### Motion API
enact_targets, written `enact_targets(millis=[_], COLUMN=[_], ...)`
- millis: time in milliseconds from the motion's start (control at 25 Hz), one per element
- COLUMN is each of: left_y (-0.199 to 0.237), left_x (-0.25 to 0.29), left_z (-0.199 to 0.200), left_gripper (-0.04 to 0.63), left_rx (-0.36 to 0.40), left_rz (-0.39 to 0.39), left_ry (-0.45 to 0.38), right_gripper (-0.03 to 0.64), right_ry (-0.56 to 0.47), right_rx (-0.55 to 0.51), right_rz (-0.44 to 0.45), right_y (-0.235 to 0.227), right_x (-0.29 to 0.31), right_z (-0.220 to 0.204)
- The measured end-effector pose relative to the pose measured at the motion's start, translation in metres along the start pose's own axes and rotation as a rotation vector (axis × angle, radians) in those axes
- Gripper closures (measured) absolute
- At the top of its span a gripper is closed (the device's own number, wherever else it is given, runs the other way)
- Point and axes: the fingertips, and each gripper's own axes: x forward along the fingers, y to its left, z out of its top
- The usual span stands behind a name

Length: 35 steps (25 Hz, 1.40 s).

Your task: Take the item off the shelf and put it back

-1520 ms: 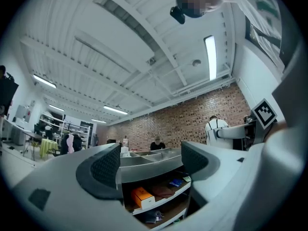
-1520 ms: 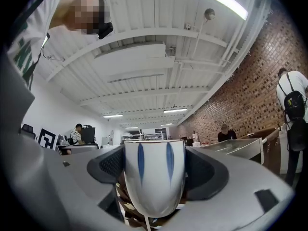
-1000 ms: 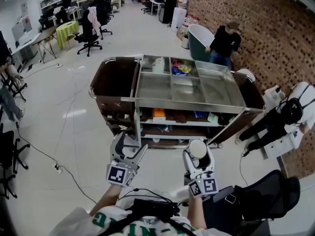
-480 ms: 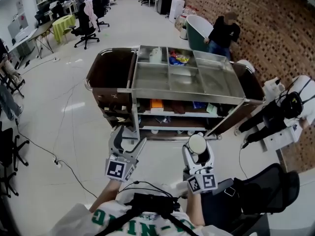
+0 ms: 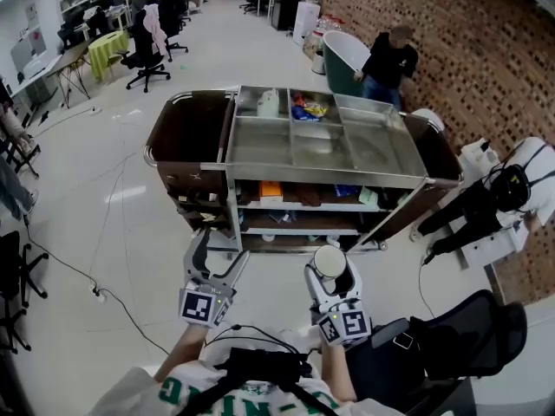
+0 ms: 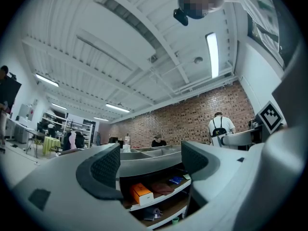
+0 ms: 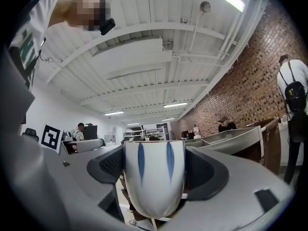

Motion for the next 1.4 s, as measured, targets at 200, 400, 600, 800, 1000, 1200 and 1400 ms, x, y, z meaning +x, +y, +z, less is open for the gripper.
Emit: enact_targets(millis=[200,400,600,800,1000,1200,1400], left_y=[0.006,0.007,0.004,-0.005,-0.018,-0.02,-0.017], left_x=[-0.002,-0.004,-0.004,0.004,0.024,0.043,0.055], left_z=[-0.001,-0.01,-0.014,-0.029,-0.058,-0.128,-0.241], left_gripper=[0.222,0.222,0.222,0.222,0.222,0.222,0.222], left_rx=[0.003,0.004,0.003,-0.013,-0.026,0.011,0.007], left_rz=[0.014,0.022,0.018,-0.008,-0.028,-0.003,0.013], left_ry=[-0.003,0.027,0.034,0.072,0.121,0.134,0.134], right_gripper=[0.221,0.221,0.221,0.221,0.221,0.221,0.221], right_ry=[0.02,0.045,0.063,0.104,0.164,0.124,0.11], right_rx=[0.008,0.021,0.025,0.028,0.073,0.042,0.013], right_rz=[0.015,0.013,-0.027,-0.084,-0.136,-0.13,-0.149], right_y=[0.003,-0.001,-0.017,-0.043,-0.076,-0.113,-0.159], right_x=[0.006,0.006,0.004,-0.004,-0.007,0.002,0.017], right_z=[-0.015,-0.029,-0.046,-0.079,-0.114,-0.158,-0.257])
